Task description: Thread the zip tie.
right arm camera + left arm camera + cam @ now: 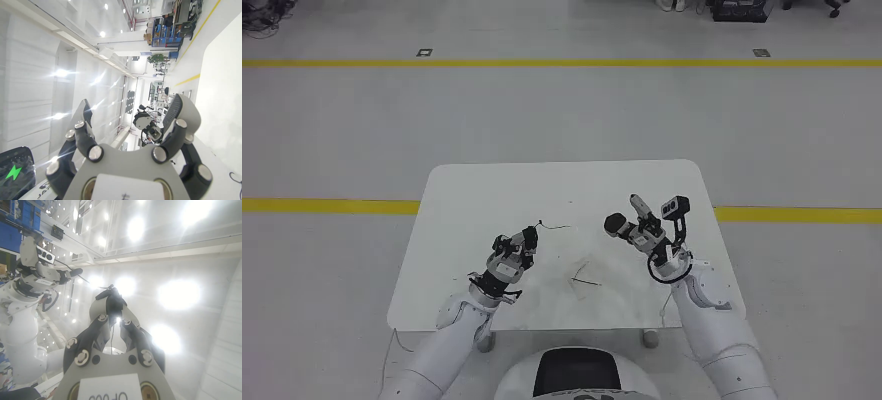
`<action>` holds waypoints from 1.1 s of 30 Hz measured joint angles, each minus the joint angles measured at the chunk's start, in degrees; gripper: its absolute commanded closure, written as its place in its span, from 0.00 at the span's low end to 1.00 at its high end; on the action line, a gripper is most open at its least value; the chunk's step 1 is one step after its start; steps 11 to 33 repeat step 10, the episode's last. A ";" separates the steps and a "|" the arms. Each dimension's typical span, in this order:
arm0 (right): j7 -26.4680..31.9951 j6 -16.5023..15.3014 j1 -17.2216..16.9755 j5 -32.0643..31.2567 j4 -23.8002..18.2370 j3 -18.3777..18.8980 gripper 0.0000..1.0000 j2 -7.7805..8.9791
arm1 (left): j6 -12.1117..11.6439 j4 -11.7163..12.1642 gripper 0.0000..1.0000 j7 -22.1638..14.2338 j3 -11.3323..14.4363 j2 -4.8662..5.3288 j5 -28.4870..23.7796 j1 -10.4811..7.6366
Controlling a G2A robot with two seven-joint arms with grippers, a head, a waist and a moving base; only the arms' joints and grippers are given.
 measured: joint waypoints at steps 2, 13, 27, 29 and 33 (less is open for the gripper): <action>-1.05 0.00 -1.30 -0.55 -3.11 0.69 0.00 -0.09 | 0.00 0.00 1.00 0.00 0.00 0.00 0.00 0.00; -1.06 0.00 -1.38 -0.54 -3.30 0.73 0.00 -0.10 | 0.00 0.00 1.00 0.00 0.00 0.00 0.00 0.00; -1.06 0.00 -1.38 -0.54 -3.30 0.73 0.00 -0.10 | 0.00 0.00 1.00 0.00 0.00 0.00 0.00 0.00; -1.06 0.00 -1.38 -0.54 -3.30 0.73 0.00 -0.10 | 0.00 0.00 1.00 0.00 0.00 0.00 0.00 0.00; -1.06 0.00 -1.38 -0.54 -3.30 0.73 0.00 -0.10 | 0.00 0.00 1.00 0.00 0.00 0.00 0.00 0.00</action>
